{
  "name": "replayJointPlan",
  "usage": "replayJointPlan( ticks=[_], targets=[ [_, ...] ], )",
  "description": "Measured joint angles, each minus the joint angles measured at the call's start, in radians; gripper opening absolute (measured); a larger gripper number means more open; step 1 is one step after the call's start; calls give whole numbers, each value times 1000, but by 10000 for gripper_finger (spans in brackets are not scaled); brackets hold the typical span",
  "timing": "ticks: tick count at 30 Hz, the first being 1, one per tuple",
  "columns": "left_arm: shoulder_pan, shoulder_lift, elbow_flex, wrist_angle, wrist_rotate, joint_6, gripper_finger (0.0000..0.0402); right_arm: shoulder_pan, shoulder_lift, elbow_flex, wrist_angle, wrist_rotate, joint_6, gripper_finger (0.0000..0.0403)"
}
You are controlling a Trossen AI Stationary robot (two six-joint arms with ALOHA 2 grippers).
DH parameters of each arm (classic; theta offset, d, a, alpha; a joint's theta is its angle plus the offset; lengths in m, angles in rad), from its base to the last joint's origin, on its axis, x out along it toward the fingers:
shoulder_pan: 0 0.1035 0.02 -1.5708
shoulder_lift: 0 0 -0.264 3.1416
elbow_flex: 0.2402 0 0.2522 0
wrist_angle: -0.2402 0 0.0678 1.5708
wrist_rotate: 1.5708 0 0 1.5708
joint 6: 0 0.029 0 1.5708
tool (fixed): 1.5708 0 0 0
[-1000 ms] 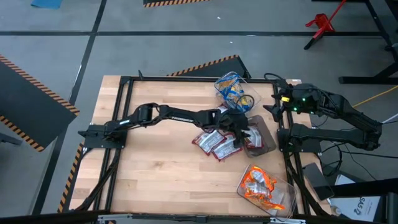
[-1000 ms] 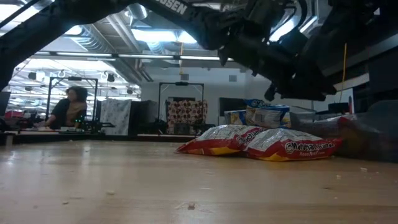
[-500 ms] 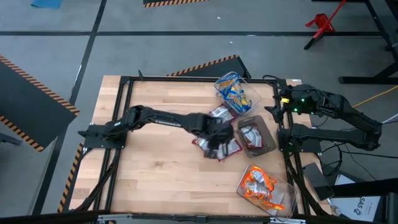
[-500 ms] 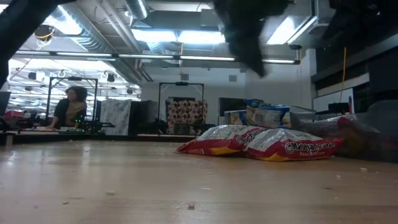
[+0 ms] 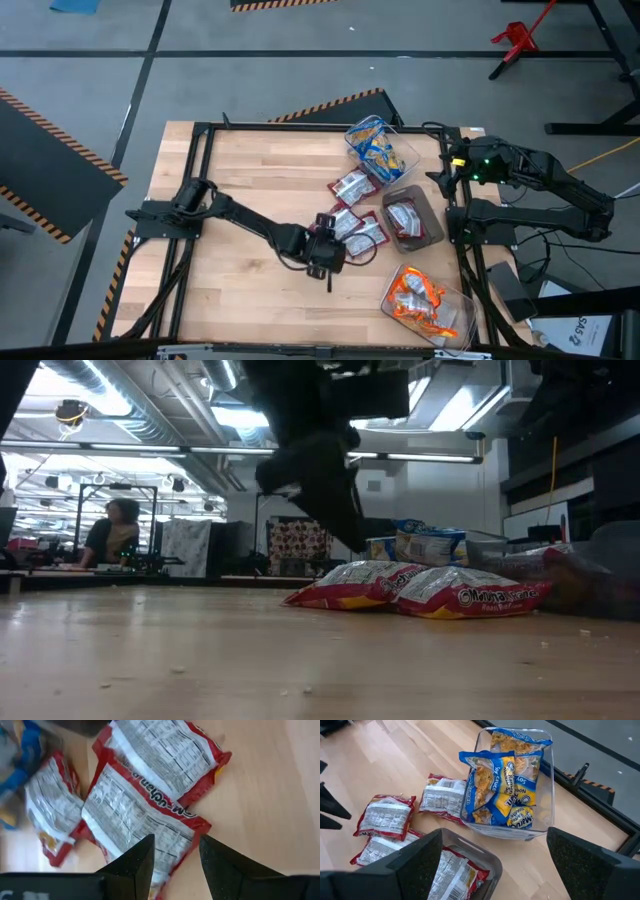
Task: Sort Maruchan noodles
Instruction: Put the red bag into the black bin
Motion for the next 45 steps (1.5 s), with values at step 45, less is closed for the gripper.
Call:
replayJointPlan(
  ticks=[45],
  targets=[
    [10, 2, -64, 313, 263, 43, 173, 0, 2, 0, 5, -53, -49, 344]
  ],
)
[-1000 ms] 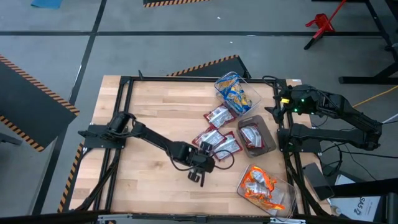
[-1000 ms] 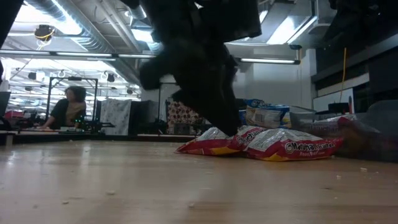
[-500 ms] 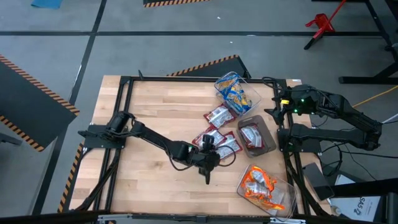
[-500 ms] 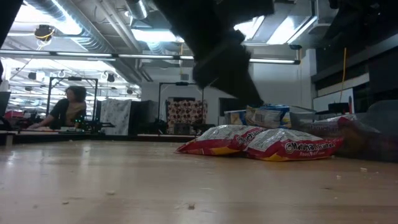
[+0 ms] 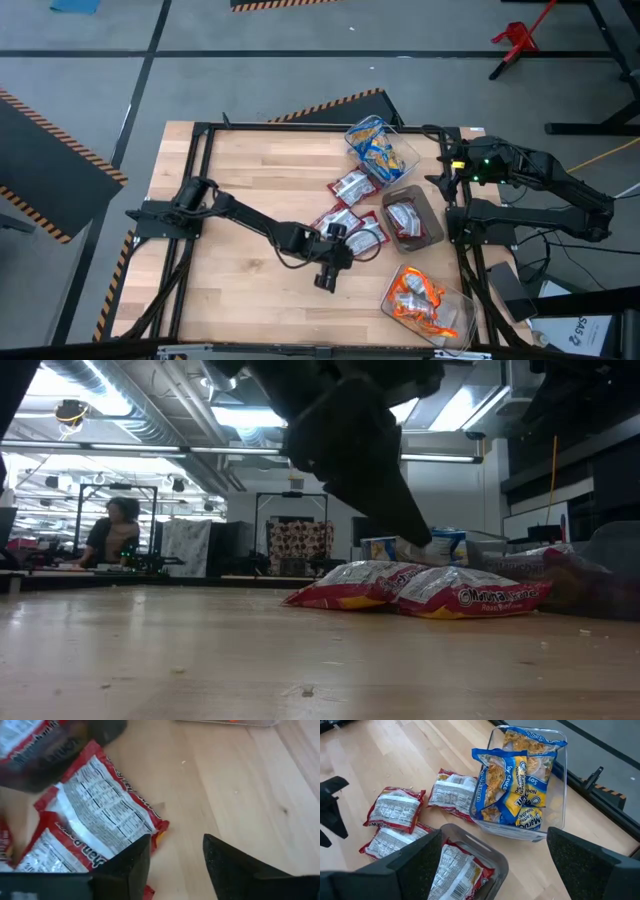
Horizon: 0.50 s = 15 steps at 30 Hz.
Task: Sort Maruchan noodles
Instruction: Put the red bag into the black bin
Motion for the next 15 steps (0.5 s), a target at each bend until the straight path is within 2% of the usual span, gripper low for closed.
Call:
replayJointPlan(
  ticks=[3, 7, 15],
  targets=[
    [14, 0, 0, -6, 31, -2, 198, 0, 0, 0, 0, 0, -17, 344],
    [13, 0, 0, -23, -5, -2, 230, 0, 0, 0, 1, 0, -20, 344],
    [-24, 25, 1, -58, -261, 19, 258, 0, 0, 0, 1, 0, -24, 344]
  ],
)
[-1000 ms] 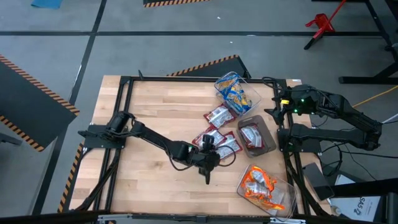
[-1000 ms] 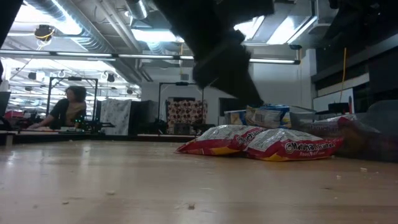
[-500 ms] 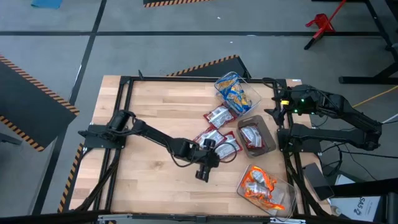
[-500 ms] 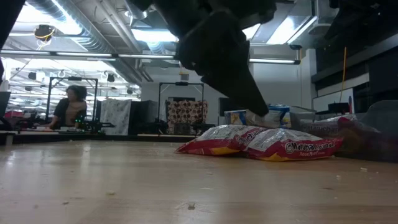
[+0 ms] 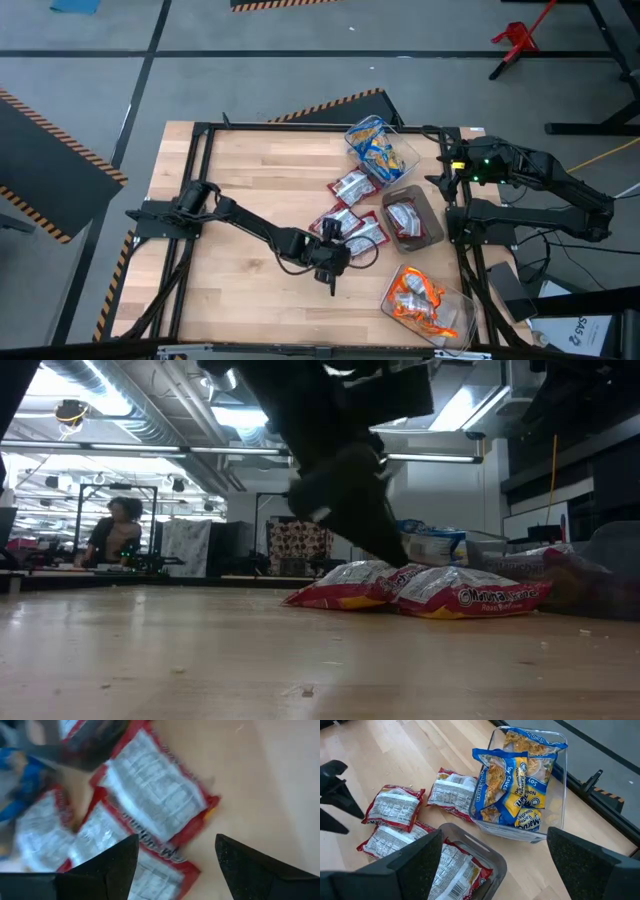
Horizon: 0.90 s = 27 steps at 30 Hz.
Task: Sort Maruchan noodles
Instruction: Put the red bag into the black bin
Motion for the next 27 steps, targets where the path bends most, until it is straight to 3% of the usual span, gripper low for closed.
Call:
replayJointPlan(
  ticks=[3, 12, 19, 23, 27],
  targets=[
    [-14, 4, -2, -21, -78, -6, 258, 0, 0, 0, 0, 0, -8, 344],
    [-19, 82, -2, -15, -107, -61, 258, 0, 0, 0, 2, 1, -13, 344],
    [-17, 117, -1, -26, -257, -187, 254, 0, 0, 0, 1, 1, -13, 344],
    [4, 116, 1, -92, -236, -318, 231, 0, 0, 0, 1, 1, -10, 344],
    [34, 113, 2, -140, -192, -424, 183, 0, 0, 0, 5, 1, 7, 344]
  ],
)
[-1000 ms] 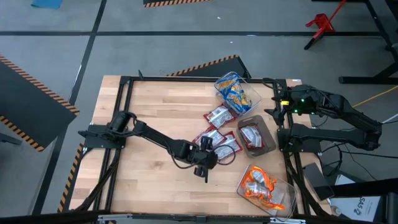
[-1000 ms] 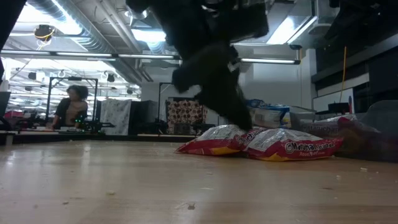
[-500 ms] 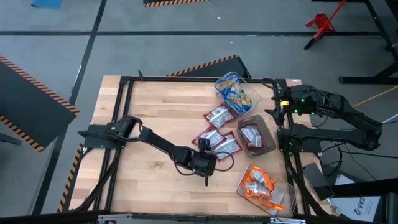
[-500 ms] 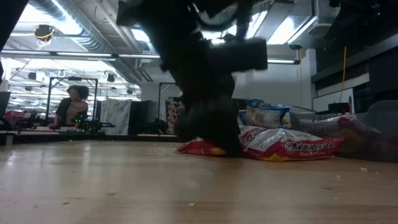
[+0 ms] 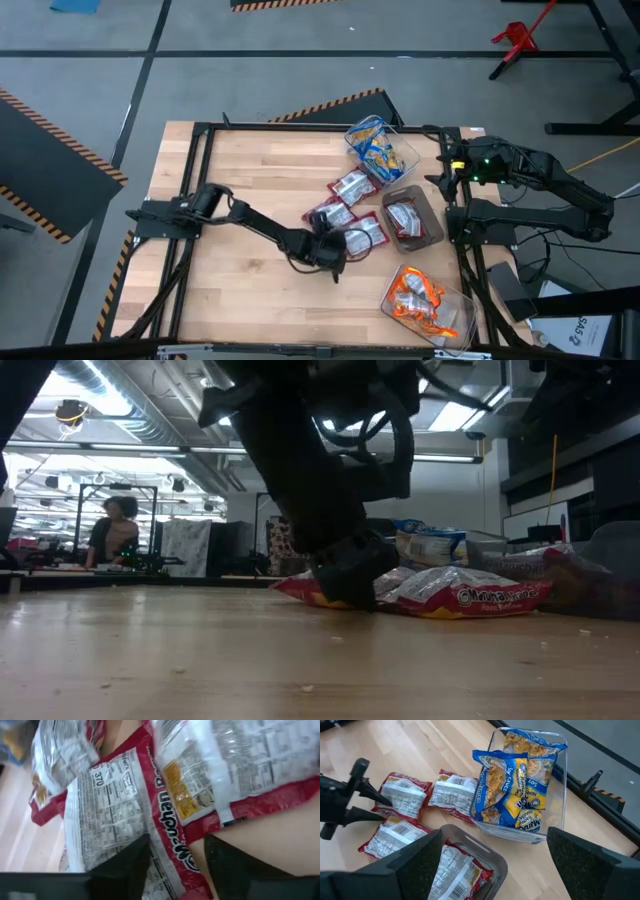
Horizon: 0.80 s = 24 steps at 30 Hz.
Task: Sort Maruchan noodles
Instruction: Put the red bag into the black bin
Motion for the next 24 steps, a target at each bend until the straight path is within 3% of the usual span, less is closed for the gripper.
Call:
replayJointPlan(
  ticks=[11, 19, 24],
  targets=[
    [29, 1, -2, -18, 27, -27, 16, 0, 0, 0, 2, 0, 28, 344],
    [8, -90, -7, -22, 55, -40, 9, 0, 0, 0, 2, 0, 28, 344],
    [7, -202, -7, 18, -14, -18, 6, 0, 0, 0, 24, 0, 28, 344]
  ],
)
